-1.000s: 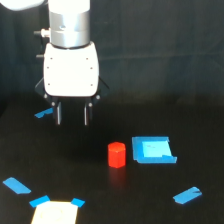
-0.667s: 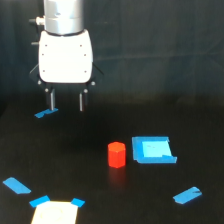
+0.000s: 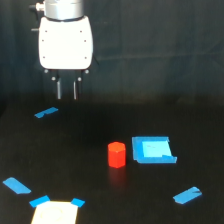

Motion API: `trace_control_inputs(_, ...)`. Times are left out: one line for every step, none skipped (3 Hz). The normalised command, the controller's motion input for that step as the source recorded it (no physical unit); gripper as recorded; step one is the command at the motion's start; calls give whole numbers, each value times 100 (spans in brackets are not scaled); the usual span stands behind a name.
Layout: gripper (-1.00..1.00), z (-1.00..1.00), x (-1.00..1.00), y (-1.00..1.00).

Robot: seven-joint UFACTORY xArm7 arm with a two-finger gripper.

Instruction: Pick up the red object from the table

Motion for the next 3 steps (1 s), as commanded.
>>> trace_control_inputs(100,-100,-17,-97)
trace_control_inputs(100,-83,-31,-100)
trace_control_inputs(-100,-8,8,25)
